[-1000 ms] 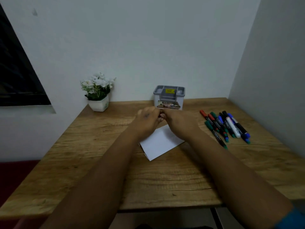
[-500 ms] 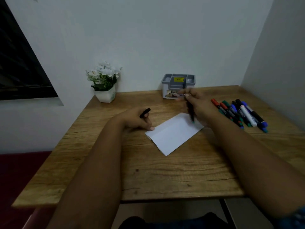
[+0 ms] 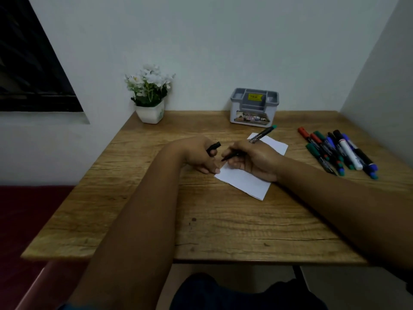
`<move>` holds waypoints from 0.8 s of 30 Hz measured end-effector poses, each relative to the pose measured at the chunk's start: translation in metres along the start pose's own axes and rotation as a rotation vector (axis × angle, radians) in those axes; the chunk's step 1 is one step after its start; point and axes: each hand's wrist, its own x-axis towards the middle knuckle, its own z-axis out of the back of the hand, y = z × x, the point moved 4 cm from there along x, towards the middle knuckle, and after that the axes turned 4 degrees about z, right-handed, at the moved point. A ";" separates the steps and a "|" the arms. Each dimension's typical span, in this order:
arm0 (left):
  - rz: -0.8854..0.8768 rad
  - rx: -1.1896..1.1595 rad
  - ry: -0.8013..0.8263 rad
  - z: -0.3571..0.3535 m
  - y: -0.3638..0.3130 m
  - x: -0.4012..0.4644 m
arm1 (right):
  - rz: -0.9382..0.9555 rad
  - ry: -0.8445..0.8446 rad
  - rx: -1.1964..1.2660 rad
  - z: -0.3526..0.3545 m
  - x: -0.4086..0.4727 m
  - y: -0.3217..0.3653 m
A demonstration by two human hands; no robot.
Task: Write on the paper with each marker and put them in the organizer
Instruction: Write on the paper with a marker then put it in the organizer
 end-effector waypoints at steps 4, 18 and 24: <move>-0.002 0.002 0.014 0.000 0.000 0.003 | 0.117 0.142 -0.357 -0.004 -0.003 0.005; -0.028 0.109 0.041 0.005 -0.005 0.003 | 0.478 0.134 -0.798 -0.018 -0.007 0.006; -0.026 0.109 0.061 0.004 -0.005 0.002 | 0.436 0.155 -0.888 -0.021 -0.007 0.009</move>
